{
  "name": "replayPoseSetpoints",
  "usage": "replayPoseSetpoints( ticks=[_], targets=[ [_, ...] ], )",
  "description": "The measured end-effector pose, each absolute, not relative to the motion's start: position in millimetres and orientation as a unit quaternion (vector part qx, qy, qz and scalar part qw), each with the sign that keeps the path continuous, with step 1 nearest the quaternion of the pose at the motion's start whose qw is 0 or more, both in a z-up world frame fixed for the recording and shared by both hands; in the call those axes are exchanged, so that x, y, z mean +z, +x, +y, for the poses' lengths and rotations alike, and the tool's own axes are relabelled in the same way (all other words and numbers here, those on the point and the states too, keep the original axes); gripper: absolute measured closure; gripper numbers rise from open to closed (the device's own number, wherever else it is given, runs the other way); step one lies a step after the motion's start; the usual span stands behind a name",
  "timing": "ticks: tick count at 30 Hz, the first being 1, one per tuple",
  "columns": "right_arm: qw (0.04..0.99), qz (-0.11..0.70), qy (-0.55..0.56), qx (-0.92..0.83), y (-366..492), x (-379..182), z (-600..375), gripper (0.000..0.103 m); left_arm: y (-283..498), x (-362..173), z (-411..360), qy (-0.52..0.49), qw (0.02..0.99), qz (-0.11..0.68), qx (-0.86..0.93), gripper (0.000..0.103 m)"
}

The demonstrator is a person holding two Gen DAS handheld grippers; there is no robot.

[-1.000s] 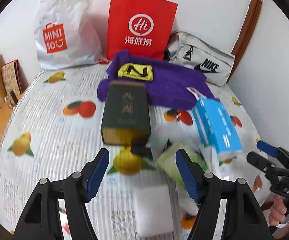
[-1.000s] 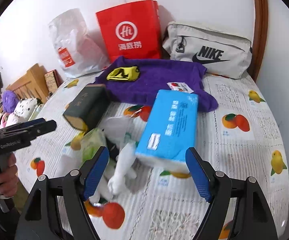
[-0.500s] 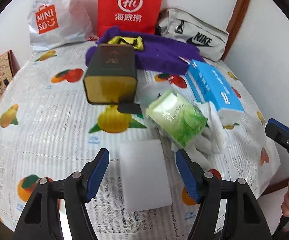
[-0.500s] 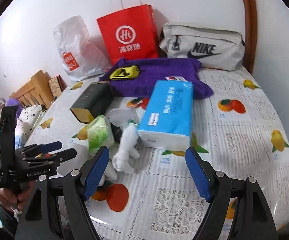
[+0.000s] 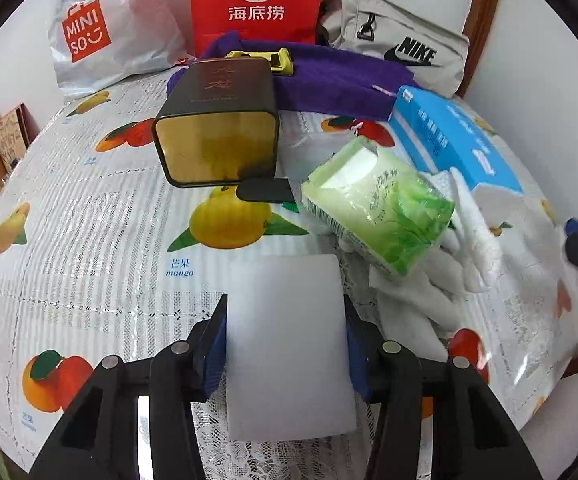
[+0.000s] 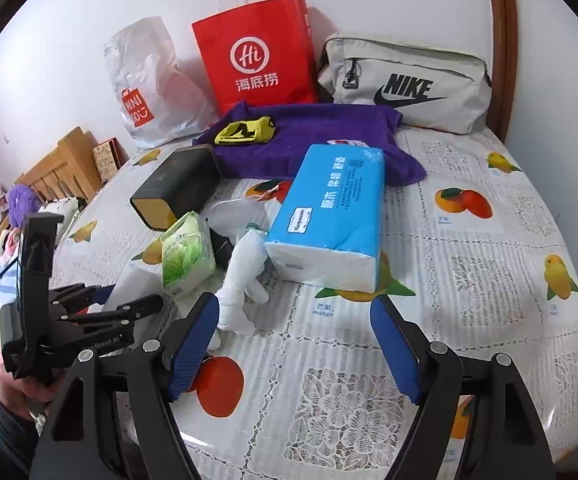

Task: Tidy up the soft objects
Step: 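Move the left tool to the white block while the right tool approaches the white glove, then grasp the white block with the left tool while the right tool grasps the white glove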

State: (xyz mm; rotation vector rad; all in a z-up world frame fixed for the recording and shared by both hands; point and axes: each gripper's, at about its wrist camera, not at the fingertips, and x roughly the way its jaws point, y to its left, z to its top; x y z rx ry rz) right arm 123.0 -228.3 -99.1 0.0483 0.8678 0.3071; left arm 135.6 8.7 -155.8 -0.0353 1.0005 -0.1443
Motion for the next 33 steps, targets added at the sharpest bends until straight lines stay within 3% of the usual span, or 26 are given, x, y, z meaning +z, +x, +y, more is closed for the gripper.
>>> replayPoseSetpoints(
  ticks=[14, 20, 23, 27, 33],
  targets=[
    [0.889, 0.417, -0.030, 0.184, 130.5, -110.5, -181.9, 0.025, 134.6, -148.6, 52.1, -0.038, 0.882, 0.469, -0.019, 0.055],
    [0.875, 0.445, -0.025, 0.188, 143.2, -130.5, -173.6, 0.034, 135.9, -152.1, 58.4, -0.055, 0.879, 0.474, -0.024, 0.055],
    [0.869, 0.455, -0.022, 0.194, 148.4, -139.2, -170.5, 0.046, 138.2, -155.5, 56.8, -0.056, 0.876, 0.478, -0.030, 0.055],
    [0.860, 0.467, -0.023, 0.203, 154.8, -148.7, -167.8, 0.083, 139.1, -156.8, 55.0, -0.054, 0.876, 0.478, -0.031, 0.055],
    [0.866, 0.453, -0.018, 0.212, 146.3, -143.0, -175.6, 0.083, 138.6, -156.6, 55.3, -0.057, 0.876, 0.477, -0.036, 0.055]
  ],
)
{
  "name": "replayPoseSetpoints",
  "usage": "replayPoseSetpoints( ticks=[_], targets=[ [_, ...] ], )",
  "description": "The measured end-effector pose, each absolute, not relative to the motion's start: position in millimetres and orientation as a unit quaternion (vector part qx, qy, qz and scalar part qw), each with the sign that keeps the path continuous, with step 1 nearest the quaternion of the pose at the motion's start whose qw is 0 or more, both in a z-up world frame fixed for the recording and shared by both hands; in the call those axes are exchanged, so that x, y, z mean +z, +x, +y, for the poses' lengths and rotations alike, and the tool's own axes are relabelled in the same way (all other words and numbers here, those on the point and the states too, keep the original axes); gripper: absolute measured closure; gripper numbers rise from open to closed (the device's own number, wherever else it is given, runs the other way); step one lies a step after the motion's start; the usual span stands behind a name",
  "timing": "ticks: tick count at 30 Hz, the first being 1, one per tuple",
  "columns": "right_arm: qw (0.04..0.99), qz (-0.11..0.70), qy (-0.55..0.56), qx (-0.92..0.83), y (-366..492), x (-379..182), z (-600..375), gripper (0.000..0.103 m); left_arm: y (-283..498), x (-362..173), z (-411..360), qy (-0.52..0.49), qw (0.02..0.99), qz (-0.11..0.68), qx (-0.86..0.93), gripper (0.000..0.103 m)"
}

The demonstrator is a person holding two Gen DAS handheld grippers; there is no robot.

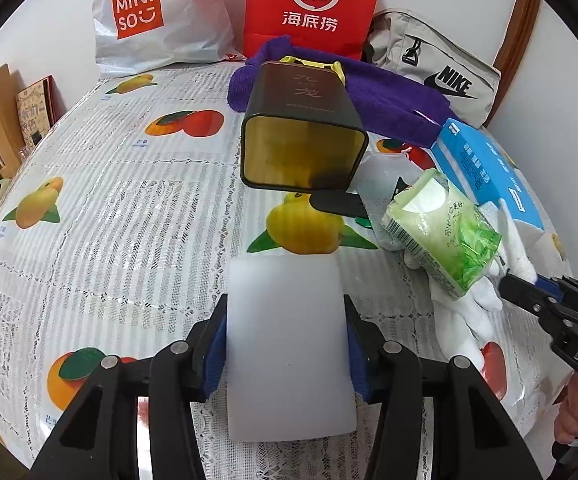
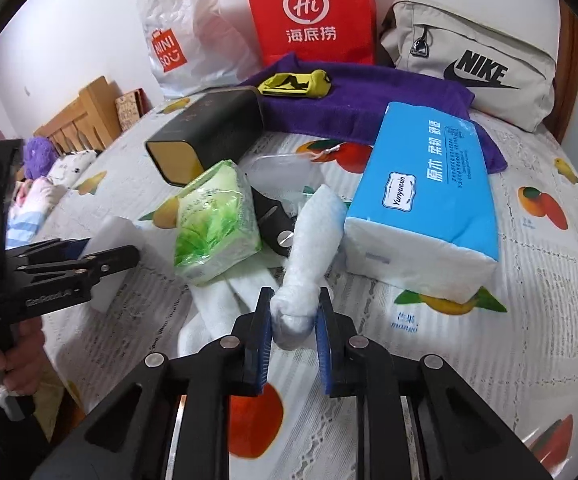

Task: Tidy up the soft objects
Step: 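Grasp the white block with the left tool while the right tool grasps the white glove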

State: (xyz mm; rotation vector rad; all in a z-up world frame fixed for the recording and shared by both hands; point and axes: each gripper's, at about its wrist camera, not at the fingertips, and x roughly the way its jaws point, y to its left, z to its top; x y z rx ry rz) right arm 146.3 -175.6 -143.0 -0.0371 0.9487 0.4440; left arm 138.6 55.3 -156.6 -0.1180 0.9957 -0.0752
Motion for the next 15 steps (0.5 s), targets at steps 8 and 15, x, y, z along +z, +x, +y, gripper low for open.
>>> replayPoseSetpoints(
  ticks=[8, 15],
  targets=[
    [0.875, 0.438, -0.017, 0.206, 130.0, -126.2, -202.1, 0.083, 139.7, -157.3, 53.4, -0.051, 0.876, 0.478, -0.039, 0.055],
    [0.876, 0.443, -0.021, 0.189, 118.6, -132.4, -223.1, 0.083, 138.8, -157.1, 52.2, -0.056, 0.875, 0.479, -0.038, 0.055]
  ],
)
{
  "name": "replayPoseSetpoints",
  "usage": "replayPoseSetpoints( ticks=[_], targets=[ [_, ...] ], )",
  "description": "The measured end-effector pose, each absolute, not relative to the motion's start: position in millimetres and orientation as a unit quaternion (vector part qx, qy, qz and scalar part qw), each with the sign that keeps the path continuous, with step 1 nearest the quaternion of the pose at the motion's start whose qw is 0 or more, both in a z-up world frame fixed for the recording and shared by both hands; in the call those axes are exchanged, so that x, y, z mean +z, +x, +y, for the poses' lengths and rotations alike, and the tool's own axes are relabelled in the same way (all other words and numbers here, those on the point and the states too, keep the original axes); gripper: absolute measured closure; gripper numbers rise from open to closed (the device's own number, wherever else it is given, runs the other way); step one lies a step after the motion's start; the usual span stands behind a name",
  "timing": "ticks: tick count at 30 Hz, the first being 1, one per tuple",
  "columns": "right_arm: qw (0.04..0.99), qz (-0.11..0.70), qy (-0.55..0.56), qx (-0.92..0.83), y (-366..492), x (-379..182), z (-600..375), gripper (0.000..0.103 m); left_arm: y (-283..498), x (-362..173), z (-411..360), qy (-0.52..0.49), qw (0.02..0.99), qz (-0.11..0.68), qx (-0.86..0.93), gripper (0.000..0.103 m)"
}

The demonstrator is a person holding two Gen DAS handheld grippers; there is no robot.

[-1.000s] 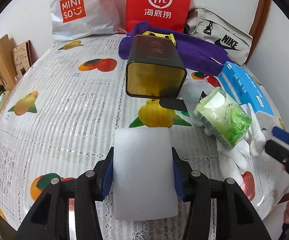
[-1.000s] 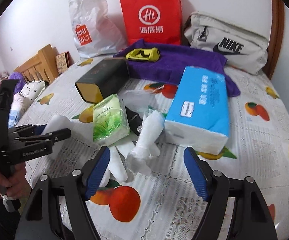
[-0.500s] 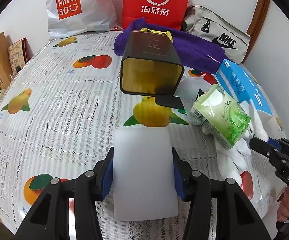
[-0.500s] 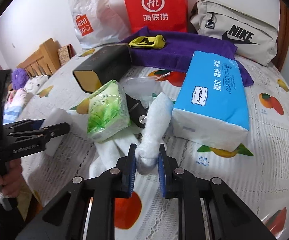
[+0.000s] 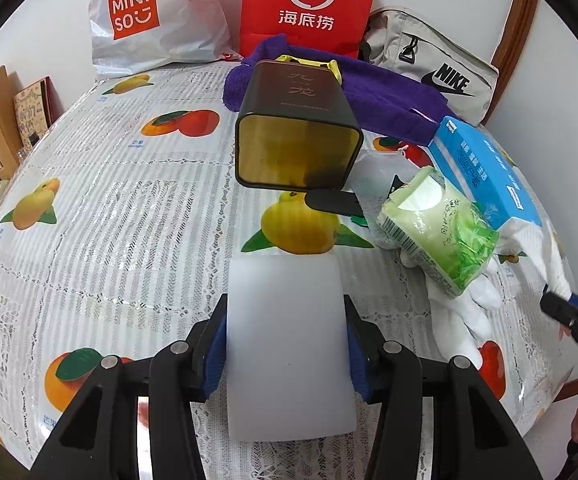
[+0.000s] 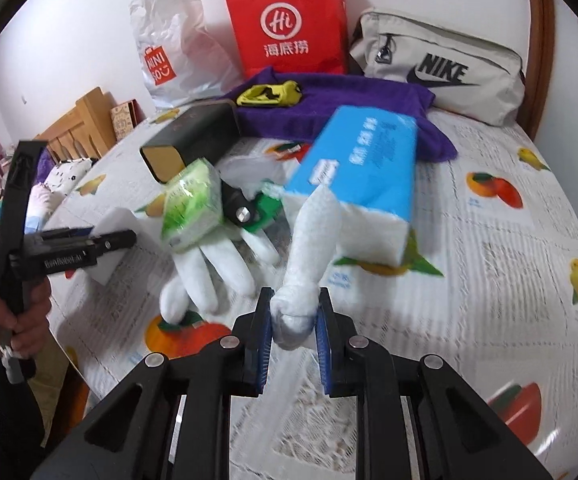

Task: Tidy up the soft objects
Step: 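Grasp the white block with the left tool while the right tool grasps the white glove, then carry the white block with the left tool while the right tool carries the glove to the towel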

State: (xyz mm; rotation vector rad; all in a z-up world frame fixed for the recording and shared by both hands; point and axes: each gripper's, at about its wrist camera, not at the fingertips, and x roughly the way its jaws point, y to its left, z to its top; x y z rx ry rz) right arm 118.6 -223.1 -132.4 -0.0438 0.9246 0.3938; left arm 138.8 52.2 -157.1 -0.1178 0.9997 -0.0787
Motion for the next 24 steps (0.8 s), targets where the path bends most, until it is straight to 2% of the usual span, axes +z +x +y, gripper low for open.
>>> replayPoseSetpoints(
  ticks=[12, 24],
  targets=[
    [0.864, 0.478, -0.018, 0.159, 123.8, -164.2, -237.9, 0.083, 145.5, -160.1, 44.7, -0.050, 0.874, 0.482, -0.030, 0.054],
    [0.869, 0.466, -0.022, 0.163, 129.3, -168.7, -237.7, 0.083, 153.9, -157.2, 36.1, -0.023, 0.880, 0.474, -0.025, 0.055]
  ],
)
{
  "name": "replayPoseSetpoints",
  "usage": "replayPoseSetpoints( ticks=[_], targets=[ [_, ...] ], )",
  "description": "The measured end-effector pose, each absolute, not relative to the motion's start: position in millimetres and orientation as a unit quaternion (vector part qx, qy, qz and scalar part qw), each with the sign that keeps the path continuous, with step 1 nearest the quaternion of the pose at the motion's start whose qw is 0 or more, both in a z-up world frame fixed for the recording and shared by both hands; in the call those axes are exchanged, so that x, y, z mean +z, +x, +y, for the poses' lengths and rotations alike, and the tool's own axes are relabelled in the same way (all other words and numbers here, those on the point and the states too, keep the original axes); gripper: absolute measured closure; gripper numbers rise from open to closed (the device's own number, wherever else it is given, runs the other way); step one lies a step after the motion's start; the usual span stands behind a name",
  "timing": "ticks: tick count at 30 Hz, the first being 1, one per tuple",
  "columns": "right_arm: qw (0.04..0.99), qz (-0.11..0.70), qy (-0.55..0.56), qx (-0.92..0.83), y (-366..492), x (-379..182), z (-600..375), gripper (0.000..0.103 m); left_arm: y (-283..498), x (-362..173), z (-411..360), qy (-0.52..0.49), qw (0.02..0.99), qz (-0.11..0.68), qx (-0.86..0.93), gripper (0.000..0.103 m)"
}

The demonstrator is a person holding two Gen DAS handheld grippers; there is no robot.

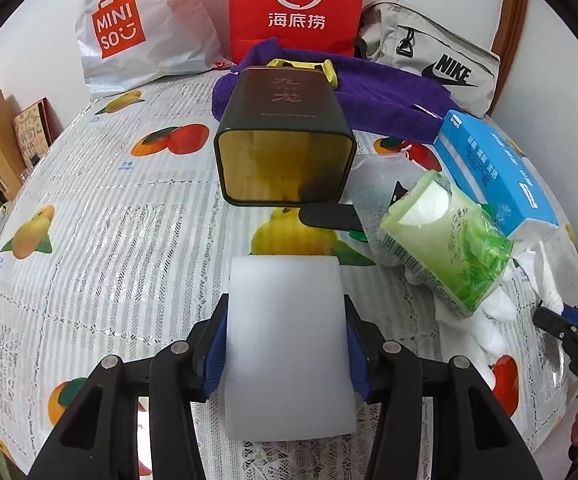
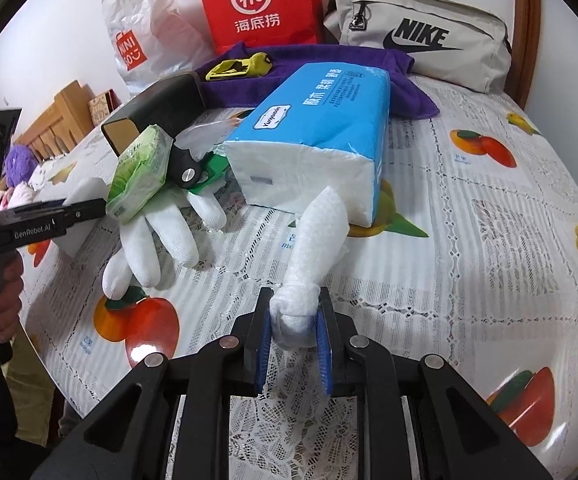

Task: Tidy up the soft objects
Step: 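Carry the white block with the left tool while the right tool carries the glove to the towel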

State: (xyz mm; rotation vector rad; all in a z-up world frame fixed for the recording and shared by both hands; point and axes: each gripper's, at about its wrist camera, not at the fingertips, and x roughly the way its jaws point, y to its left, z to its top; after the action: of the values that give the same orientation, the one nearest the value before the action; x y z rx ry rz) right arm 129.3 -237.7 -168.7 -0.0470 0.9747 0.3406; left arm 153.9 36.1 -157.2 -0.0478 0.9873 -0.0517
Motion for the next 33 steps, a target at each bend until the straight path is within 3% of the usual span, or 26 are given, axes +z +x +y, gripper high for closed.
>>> replayPoseSetpoints(
  ticks=[18, 33],
  targets=[
    [0.881, 0.412, 0.001, 0.231, 140.5, -92.5, -229.2, 0.083, 184.5, -93.5, 51.2, -0.056, 0.899, 0.433, -0.024, 0.055],
    [0.901, 0.385, -0.012, 0.199, 206.6, -51.5, -223.8, 0.083, 227.0, -59.0, 47.8, -0.058, 0.909, 0.412, -0.031, 0.055]
  ],
)
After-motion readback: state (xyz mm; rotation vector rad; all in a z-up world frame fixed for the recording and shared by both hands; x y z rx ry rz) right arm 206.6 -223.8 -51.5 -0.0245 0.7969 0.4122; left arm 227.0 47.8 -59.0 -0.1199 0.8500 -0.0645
